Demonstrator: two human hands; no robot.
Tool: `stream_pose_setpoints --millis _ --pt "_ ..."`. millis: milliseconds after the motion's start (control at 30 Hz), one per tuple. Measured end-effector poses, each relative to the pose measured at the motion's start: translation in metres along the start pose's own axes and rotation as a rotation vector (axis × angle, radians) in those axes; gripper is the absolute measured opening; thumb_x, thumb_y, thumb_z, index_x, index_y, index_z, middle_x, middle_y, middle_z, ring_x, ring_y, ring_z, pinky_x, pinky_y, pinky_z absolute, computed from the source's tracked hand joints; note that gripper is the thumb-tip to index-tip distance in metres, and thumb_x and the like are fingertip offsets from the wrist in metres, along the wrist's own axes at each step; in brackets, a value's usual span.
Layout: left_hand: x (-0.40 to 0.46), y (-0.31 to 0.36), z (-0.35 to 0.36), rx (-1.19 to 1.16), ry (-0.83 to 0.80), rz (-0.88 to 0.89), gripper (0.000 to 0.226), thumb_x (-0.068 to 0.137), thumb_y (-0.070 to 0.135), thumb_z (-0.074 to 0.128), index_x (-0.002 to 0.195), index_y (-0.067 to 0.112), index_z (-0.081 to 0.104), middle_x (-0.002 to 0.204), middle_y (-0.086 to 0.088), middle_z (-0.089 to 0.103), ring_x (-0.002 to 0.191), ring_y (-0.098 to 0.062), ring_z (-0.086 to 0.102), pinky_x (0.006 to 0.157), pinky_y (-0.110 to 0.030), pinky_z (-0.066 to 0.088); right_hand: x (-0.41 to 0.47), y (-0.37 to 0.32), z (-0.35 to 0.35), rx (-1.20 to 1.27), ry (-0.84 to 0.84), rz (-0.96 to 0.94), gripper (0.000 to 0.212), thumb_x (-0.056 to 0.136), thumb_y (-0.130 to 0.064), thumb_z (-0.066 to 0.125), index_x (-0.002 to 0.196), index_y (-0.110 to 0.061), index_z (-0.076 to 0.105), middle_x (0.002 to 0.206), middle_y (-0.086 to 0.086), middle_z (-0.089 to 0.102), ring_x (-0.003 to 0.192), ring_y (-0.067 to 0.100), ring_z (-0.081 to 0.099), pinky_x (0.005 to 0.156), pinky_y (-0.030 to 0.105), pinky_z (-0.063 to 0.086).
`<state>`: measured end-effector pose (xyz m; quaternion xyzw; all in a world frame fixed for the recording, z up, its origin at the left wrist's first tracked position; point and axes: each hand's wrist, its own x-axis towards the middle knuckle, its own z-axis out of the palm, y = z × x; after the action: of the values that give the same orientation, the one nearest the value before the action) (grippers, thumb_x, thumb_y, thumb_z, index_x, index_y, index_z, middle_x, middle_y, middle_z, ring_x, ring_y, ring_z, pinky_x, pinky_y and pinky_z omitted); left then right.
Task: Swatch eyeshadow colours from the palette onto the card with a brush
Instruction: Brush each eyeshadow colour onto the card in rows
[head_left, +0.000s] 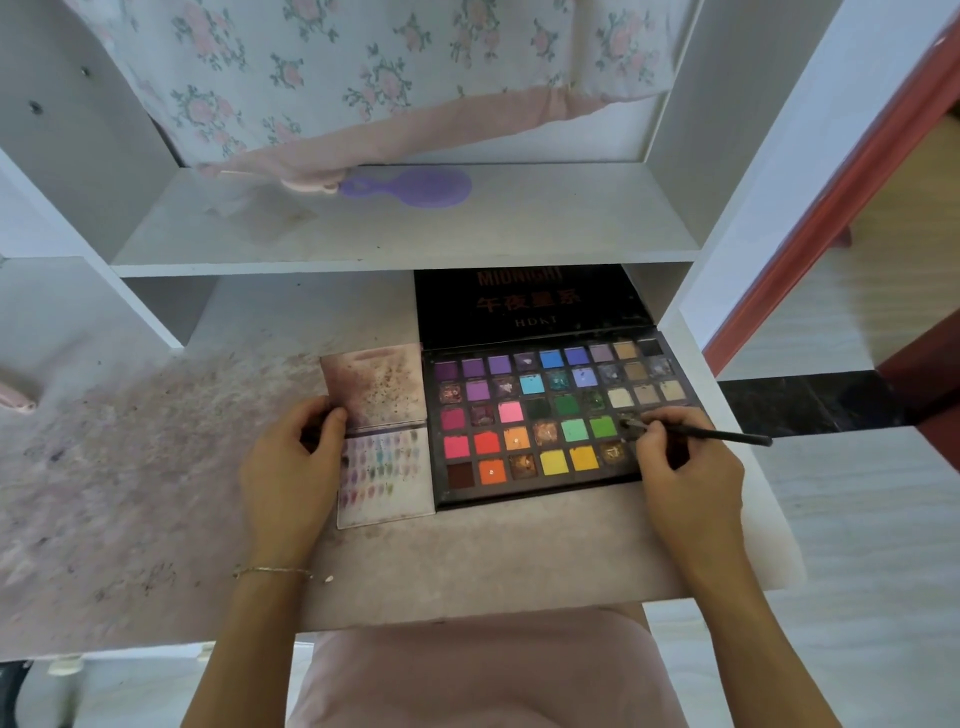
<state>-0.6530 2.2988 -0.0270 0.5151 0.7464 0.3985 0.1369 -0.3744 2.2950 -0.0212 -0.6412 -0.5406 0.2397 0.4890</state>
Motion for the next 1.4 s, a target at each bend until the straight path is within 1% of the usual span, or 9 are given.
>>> stream_pose_setpoints --millis 167,300,433,533,667,800,1033,1167,1400 --pt "0.000 -0.001 0.001 -0.012 -0.003 -0.003 0.021 0.090 0.019 0.053 0.105 0.012 0.066 0.094 -0.003 0.067 0.080 -0.013 0.055 0.070 -0.025 0.039 0.000 0.002 0.000 -0.003 0.013 -0.001 0.024 0.087 -0.003 0.052 0.082 -0.026 0.052 0.078 -0.018 0.056 0.077 -0.015 0.055 0.058 -0.001 0.041" --pt "0.001 0.000 0.001 -0.015 0.001 0.001 0.021 0.090 0.019 0.053 0.105 0.013 0.066 0.090 0.001 0.065 0.078 -0.011 0.054 0.067 -0.022 0.038 0.001 0.001 0.001 -0.014 0.015 0.007 0.022 0.088 -0.003 0.051 0.084 -0.024 0.053 0.078 -0.017 0.056 0.074 -0.006 0.056 0.059 -0.001 0.041" --pt "0.000 0.001 0.000 -0.016 -0.003 -0.002 0.021 0.090 0.018 0.053 0.105 0.013 0.066 0.088 0.004 0.062 0.078 -0.011 0.055 0.066 -0.021 0.038 0.000 0.000 0.001 -0.005 0.012 0.003 0.032 0.087 -0.004 0.051 0.078 -0.035 0.049 0.077 -0.015 0.057 0.074 -0.010 0.057 0.058 0.000 0.042" --pt "0.000 0.001 0.000 -0.008 -0.001 0.007 0.021 0.090 0.018 0.053 0.105 0.012 0.066 0.089 0.004 0.062 0.078 -0.010 0.054 0.064 -0.017 0.035 0.001 0.001 0.001 -0.014 0.003 0.004 0.025 0.088 -0.004 0.050 0.083 -0.029 0.052 0.078 -0.013 0.058 0.074 -0.005 0.057 0.057 0.002 0.043" --pt "0.000 0.001 0.000 0.000 -0.009 0.008 0.022 0.090 0.018 0.053 0.107 0.012 0.065 0.093 0.000 0.065 0.079 -0.011 0.053 0.067 -0.022 0.038 0.001 0.001 0.000 -0.009 0.002 0.017 0.029 0.088 -0.005 0.050 0.079 -0.032 0.050 0.077 -0.015 0.057 0.073 -0.004 0.056 0.056 0.002 0.043" --pt "0.000 0.000 0.000 0.004 -0.003 0.006 0.022 0.090 0.018 0.053 0.107 0.011 0.065 0.095 -0.003 0.067 0.079 -0.011 0.053 0.068 -0.022 0.038 0.001 0.000 0.000 -0.016 0.000 0.021 0.023 0.088 -0.005 0.051 0.081 -0.027 0.052 0.077 -0.012 0.058 0.075 -0.001 0.056 0.054 0.005 0.043" --pt "0.000 0.000 0.000 -0.002 -0.006 0.004 0.021 0.090 0.018 0.054 0.106 0.011 0.065 0.097 -0.007 0.068 0.079 -0.013 0.053 0.071 -0.027 0.040 -0.004 -0.004 0.000 0.030 0.010 -0.019 0.036 0.085 0.000 0.052 0.078 -0.035 0.050 0.078 -0.009 0.059 0.075 0.000 0.058 0.061 0.004 0.044" --pt "-0.001 0.000 0.000 -0.022 -0.017 -0.003 0.022 0.090 0.018 0.054 0.107 0.011 0.065 0.098 -0.007 0.068 0.080 -0.013 0.053 0.073 -0.029 0.041 -0.007 -0.012 0.005 0.061 -0.042 -0.078 0.039 0.084 0.005 0.053 0.080 -0.033 0.050 0.078 -0.010 0.057 0.078 -0.007 0.056 0.062 0.004 0.044" --pt "0.000 -0.002 0.000 -0.032 -0.024 -0.018 0.021 0.090 0.019 0.053 0.107 0.014 0.065 0.099 -0.003 0.067 0.081 -0.010 0.053 0.071 -0.024 0.039 -0.021 -0.035 0.038 0.220 -0.237 -0.132 0.032 0.084 0.004 0.056 0.081 -0.027 0.051 0.069 -0.003 0.058 0.067 0.002 0.057 0.055 0.013 0.047"
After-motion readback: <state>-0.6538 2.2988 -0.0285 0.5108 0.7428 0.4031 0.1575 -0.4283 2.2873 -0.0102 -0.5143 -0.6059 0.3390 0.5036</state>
